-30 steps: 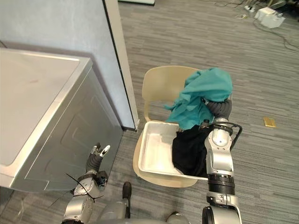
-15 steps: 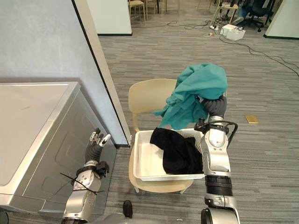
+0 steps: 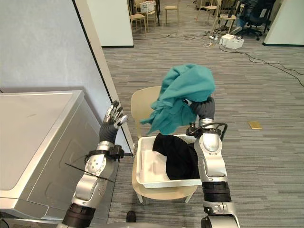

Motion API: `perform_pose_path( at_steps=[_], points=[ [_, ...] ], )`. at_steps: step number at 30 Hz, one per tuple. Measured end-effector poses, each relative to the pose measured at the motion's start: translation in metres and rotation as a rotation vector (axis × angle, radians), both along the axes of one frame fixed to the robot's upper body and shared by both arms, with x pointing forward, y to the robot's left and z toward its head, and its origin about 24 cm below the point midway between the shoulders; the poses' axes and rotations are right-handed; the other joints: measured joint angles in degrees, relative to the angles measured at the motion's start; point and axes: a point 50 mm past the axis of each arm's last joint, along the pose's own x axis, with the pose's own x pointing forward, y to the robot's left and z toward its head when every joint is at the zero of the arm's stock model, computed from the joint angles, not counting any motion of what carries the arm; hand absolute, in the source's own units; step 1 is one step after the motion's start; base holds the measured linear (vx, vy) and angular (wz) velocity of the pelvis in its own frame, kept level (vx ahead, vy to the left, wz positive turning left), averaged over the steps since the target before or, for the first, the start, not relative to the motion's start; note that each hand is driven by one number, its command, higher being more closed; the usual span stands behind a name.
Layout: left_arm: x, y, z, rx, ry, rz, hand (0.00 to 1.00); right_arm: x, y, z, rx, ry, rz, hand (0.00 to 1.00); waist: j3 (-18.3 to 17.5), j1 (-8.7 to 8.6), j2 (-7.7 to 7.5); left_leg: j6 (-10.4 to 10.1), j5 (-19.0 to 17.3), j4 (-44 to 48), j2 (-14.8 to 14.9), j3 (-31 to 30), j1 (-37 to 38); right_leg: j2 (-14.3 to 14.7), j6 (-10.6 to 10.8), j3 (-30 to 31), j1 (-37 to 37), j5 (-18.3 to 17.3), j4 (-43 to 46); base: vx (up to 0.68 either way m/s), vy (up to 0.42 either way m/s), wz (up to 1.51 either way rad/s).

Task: Pick up the laundry basket with both hands and put the clothes into the washing machine.

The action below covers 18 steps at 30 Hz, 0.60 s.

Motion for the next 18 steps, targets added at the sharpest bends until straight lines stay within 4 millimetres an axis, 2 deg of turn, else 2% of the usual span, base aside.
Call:
perform_pose_path(
  at_steps=[2,4,10,18],
  points=[
    [0.003,-0.006,0.012,0.012,-0.053,-0.039,0.00,0.001,0.009,0.002,0.001,-0.010,0.058,1.00,-0.01,-0.21,0.01,0.00,-0.01,-0.04,0.11,0.88,0.45,0.04,-0.04,0.84,0.00,0.29,-0.38,-0.02,-0.006,-0.21],
    [0.007,-0.009,0.020,0.011,-0.086,-0.057,0.00,0.001,0.017,0.002,0.013,-0.010,0.104,1.00,-0.02,-1.15,0.02,0.00,-0.01,-0.07,0.33,1.23,0.50,0.25,-0.15,1.26,-0.14,0.46,-0.56,-0.03,-0.010,-0.10],
    [0.011,-0.020,0.033,0.041,-0.141,-0.116,0.00,0.003,0.035,0.009,0.007,-0.035,0.213,1.00,-0.04,-1.56,0.06,0.00,-0.01,-0.13,0.78,2.92,0.56,0.71,-0.44,3.24,-0.95,1.55,-1.45,-0.02,-0.005,-0.17],
    [0.019,-0.033,0.051,0.070,-0.207,-0.181,0.00,0.000,0.058,0.005,-0.002,-0.020,0.338,1.00,-0.05,-2.23,0.07,-0.01,-0.01,-0.42,0.80,3.71,0.55,0.85,-0.49,3.99,-1.01,2.47,-2.66,-0.01,-0.006,-0.05]
  ],
)
